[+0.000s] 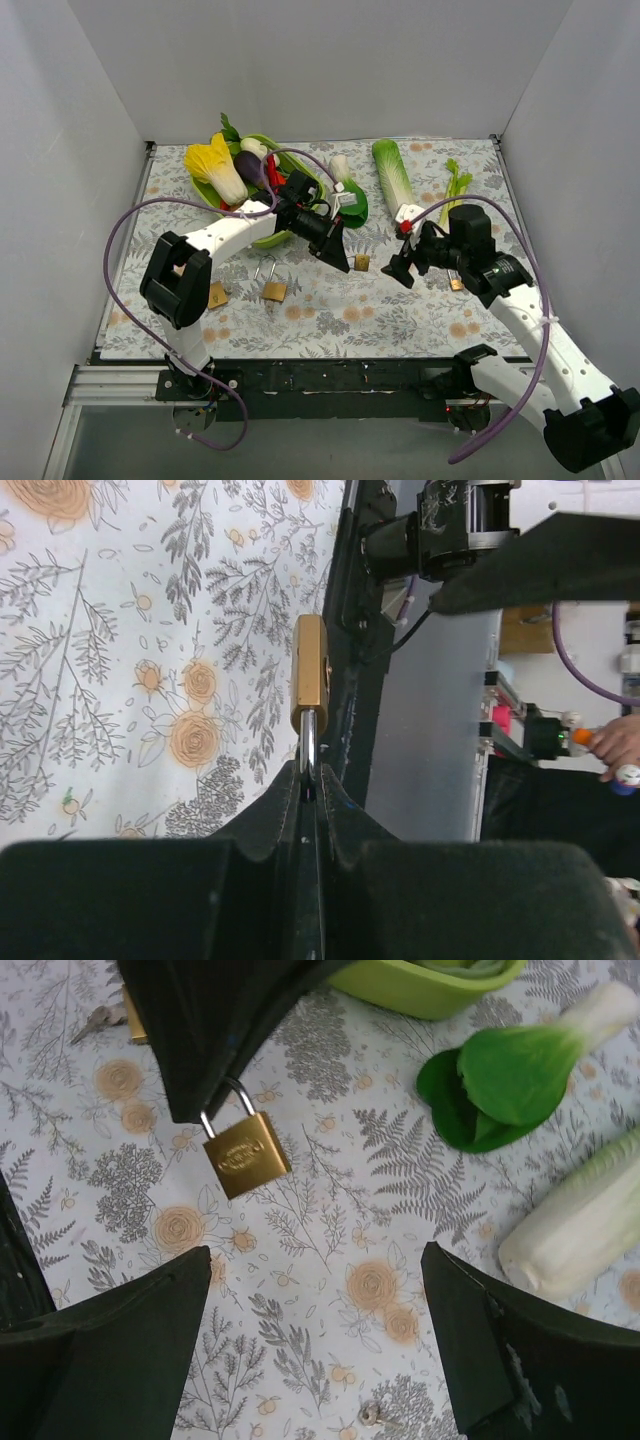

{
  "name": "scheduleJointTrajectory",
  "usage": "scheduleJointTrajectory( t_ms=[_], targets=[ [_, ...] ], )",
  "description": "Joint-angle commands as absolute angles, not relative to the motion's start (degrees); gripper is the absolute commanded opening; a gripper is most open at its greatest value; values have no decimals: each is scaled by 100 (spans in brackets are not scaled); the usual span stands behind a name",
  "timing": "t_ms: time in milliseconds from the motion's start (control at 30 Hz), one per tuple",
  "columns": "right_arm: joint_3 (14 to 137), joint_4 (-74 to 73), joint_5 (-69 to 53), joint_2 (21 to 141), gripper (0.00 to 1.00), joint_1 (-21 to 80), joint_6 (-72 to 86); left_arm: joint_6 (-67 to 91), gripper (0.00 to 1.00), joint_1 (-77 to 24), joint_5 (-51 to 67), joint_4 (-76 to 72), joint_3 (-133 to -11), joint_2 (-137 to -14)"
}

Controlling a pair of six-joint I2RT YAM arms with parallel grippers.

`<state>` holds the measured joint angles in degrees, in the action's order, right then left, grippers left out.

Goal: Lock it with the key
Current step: Place the lock at the center of the board.

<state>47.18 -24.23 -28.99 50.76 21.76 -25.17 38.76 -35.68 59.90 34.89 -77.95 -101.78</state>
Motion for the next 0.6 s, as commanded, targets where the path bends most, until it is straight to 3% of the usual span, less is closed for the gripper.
scheduleJointTrajectory(
  t_ms=[0, 267, 567],
  targets=[
    [5018, -2461, -2936, 5246, 93, 2889, -3673, 3947, 0, -3533, 6477, 4358, -8375, -10344],
    [5080, -2294, -2804, 5695, 92, 3822, -4139, 3771, 0, -3560, 6399, 4517, -8490, -10354],
    [5133, -1881, -2470, 6196, 83, 4016, -4289, 3665, 0, -3630, 6240, 4579, -8446, -10248]
  ],
)
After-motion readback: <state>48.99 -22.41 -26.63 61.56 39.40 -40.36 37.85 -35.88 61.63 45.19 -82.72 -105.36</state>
